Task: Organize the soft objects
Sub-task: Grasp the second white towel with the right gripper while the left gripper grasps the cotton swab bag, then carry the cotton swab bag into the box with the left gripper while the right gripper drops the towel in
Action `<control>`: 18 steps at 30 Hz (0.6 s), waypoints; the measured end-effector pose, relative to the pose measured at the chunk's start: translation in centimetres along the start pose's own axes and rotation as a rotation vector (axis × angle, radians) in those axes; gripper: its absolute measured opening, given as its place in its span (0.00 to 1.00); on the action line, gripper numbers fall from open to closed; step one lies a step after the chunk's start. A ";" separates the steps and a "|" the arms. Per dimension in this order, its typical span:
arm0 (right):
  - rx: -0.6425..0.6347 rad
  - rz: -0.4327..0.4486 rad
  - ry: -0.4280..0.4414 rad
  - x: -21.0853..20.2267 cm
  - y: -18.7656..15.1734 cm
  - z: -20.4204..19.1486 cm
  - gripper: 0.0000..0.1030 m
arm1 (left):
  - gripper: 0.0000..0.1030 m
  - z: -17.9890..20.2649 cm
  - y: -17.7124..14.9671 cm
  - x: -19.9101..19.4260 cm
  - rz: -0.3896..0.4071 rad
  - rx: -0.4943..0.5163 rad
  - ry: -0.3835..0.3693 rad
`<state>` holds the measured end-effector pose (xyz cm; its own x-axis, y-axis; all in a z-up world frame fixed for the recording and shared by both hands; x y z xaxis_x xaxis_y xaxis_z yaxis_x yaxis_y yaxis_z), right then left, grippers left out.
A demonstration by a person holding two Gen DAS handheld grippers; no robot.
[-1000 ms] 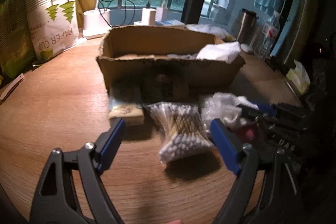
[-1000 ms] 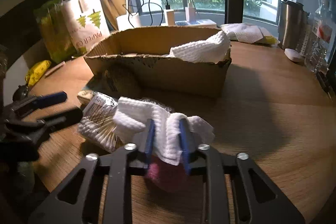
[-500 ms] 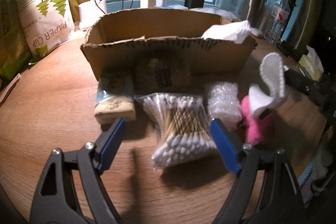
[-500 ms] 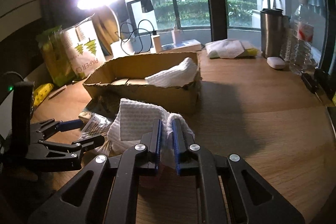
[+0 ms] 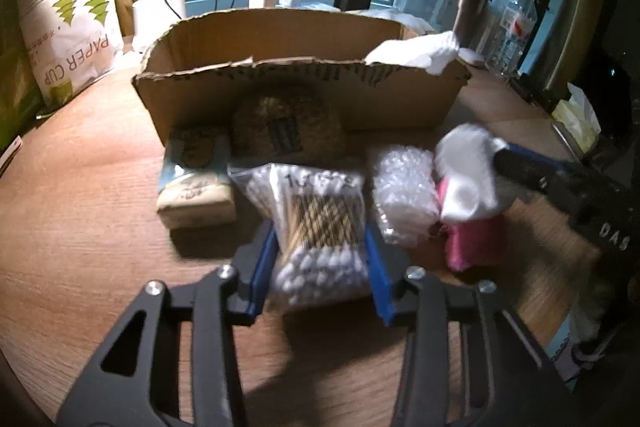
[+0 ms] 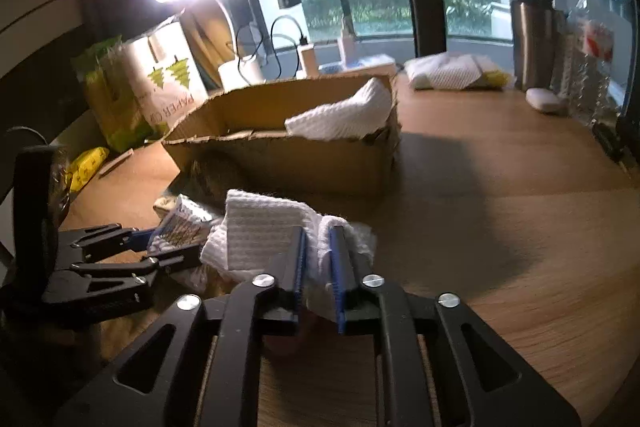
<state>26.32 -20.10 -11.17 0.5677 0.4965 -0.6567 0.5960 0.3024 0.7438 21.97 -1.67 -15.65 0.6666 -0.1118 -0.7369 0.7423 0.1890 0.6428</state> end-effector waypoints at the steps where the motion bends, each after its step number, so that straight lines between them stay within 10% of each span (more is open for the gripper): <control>1: 0.001 -0.010 0.004 0.3 0.0 -0.1 0.38 | 0.40 -0.1 0.0 -0.1 0.002 -0.002 -0.005; 2: 0.005 -0.018 0.009 0.5 0.0 -0.2 0.52 | 0.40 -0.2 -0.1 -0.3 0.004 -0.004 -0.011; 7: -0.001 -0.048 0.020 1.2 -0.1 -0.9 0.64 | 0.39 -0.4 0.0 -1.3 0.026 -0.009 -0.032; 18: -0.054 -0.084 -0.021 2.5 -0.8 -2.1 0.54 | 0.39 -0.6 0.5 -3.5 0.074 -0.005 -0.067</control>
<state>26.13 -17.40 -13.15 0.5287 0.4508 -0.7192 0.6112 0.3859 0.6911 19.96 -0.63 -12.81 0.7227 -0.1619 -0.6719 0.6907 0.2038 0.6938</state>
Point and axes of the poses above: each gripper's, at about its wrist camera, not at the fingertips, and x roughly the way its jaws point, z to its right, y to its top, the point moved 1 cm from there along x, roughly the way its jaws point, and after that the axes turned 3 degrees about -x, right-handed, at the moved point
